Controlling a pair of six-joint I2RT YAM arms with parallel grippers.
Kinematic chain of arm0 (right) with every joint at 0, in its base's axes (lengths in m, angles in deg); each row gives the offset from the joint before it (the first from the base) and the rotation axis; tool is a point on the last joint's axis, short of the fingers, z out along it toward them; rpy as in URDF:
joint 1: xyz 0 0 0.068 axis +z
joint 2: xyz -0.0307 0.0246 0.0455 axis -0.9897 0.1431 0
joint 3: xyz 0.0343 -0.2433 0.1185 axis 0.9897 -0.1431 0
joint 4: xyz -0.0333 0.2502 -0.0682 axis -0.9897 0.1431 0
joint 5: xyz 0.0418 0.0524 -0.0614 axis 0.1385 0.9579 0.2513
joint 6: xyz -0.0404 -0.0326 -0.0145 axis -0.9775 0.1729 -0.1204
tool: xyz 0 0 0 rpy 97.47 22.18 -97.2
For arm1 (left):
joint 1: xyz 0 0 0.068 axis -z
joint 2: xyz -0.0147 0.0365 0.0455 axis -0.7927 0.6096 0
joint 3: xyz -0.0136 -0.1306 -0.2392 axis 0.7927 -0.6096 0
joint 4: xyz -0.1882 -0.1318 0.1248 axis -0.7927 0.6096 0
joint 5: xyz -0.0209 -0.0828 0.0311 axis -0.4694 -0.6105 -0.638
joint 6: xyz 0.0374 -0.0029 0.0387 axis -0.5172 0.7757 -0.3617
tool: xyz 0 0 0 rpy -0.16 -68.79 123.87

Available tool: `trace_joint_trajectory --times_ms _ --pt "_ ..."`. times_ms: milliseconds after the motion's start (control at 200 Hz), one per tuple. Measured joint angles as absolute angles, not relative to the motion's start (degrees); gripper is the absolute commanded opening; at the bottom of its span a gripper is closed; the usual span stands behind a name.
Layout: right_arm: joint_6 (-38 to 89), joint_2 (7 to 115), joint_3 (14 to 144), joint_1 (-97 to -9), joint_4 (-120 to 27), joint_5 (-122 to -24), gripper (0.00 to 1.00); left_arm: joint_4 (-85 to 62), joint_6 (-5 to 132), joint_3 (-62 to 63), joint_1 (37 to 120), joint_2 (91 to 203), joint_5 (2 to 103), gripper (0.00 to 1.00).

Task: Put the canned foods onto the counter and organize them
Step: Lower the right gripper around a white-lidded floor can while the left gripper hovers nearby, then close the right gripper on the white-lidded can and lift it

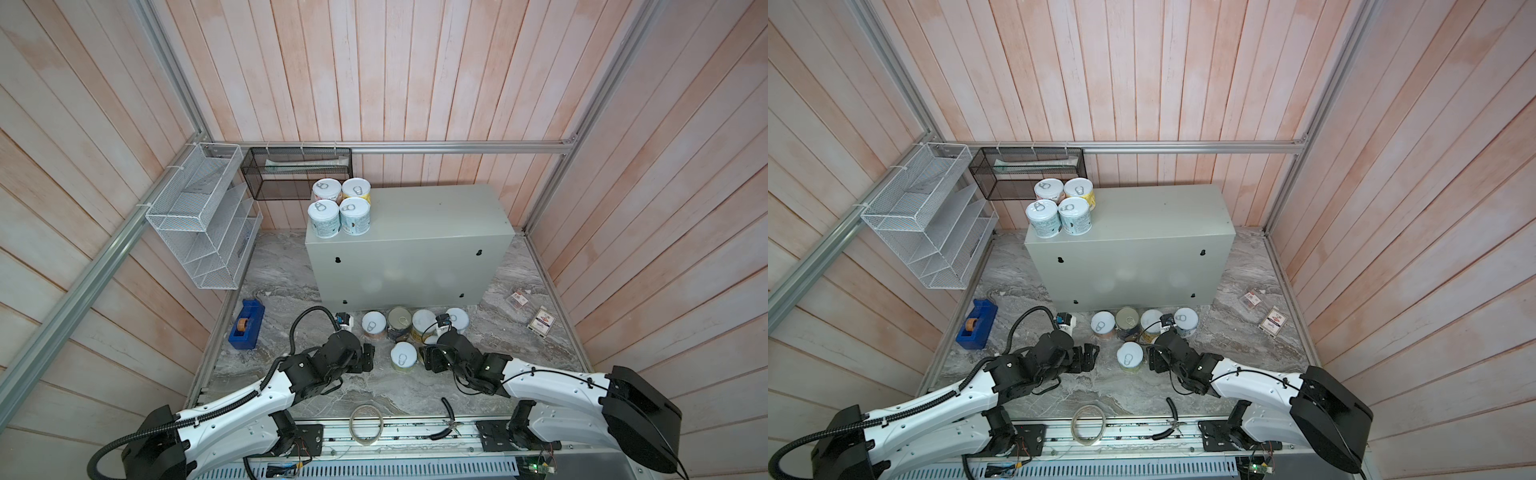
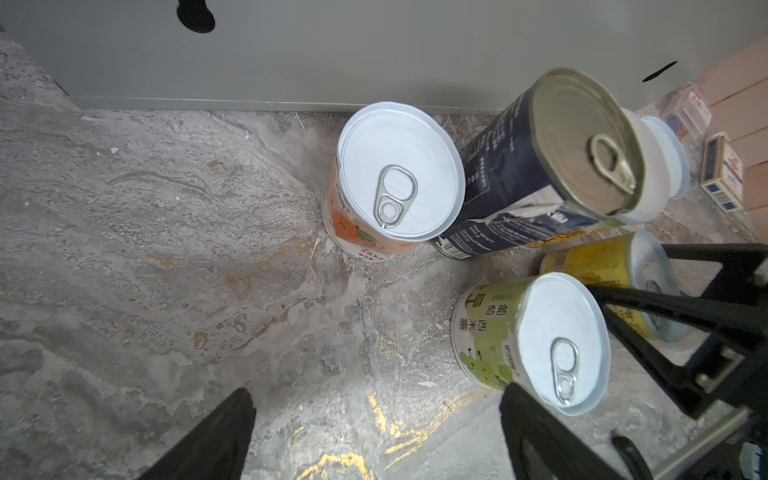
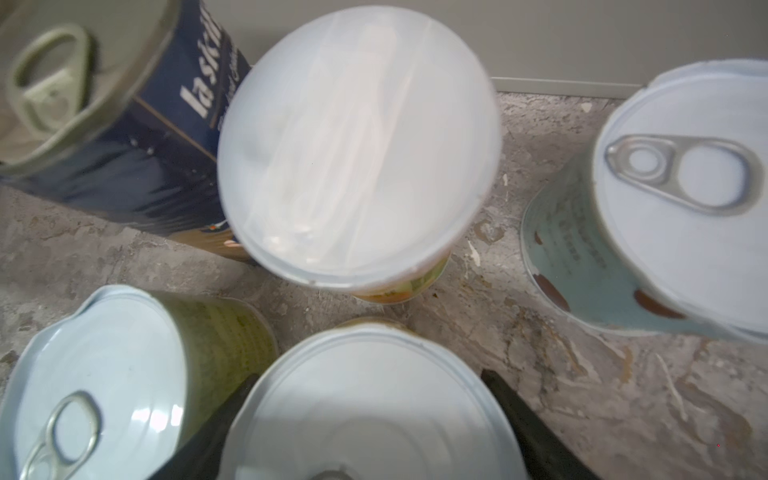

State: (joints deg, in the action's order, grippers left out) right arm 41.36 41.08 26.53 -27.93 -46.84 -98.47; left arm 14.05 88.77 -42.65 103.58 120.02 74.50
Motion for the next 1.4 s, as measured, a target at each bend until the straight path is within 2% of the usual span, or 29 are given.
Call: trace_joint_trajectory --times_ms 460,510,590,750,935,1120,1170,1190,1400 --pt "42.0 45.4 33.2 -27.9 -37.4 -99.0 0.00 12.6 89.2 -43.8 103.6 120.0 74.7 0.94" --pt "42.0 46.2 33.9 -27.9 -37.0 -99.3 0.13 12.5 89.2 -44.0 103.6 120.0 74.8 0.94" --pt "42.0 47.3 34.7 -27.9 -36.9 -99.7 0.27 12.2 89.2 -44.4 103.6 120.0 74.9 0.95" --pt "42.0 47.8 35.2 -27.7 -36.2 -99.9 0.46 12.1 89.2 -44.7 103.6 120.0 75.3 0.95" --pt "42.2 47.8 35.6 -27.1 -34.8 -100.0 0.63 11.7 89.1 -44.7 103.6 120.0 75.5 0.95" --pt "42.5 47.8 35.8 -26.2 -34.0 -100.5 0.70 11.5 89.0 -44.7 103.6 120.0 75.5 0.95" --pt "42.7 47.8 35.8 -26.1 -34.0 -100.6 0.82 11.5 88.9 -44.7 103.6 120.0 75.6 0.95" --pt "42.8 47.8 35.8 -26.1 -33.9 -100.6 0.84 11.5 88.9 -44.7 103.6 120.0 75.7 0.95" --pt "44.4 48.6 35.6 -25.8 -32.5 -99.3 0.88 11.5 88.7 -44.7 103.6 120.0 75.9 0.95"
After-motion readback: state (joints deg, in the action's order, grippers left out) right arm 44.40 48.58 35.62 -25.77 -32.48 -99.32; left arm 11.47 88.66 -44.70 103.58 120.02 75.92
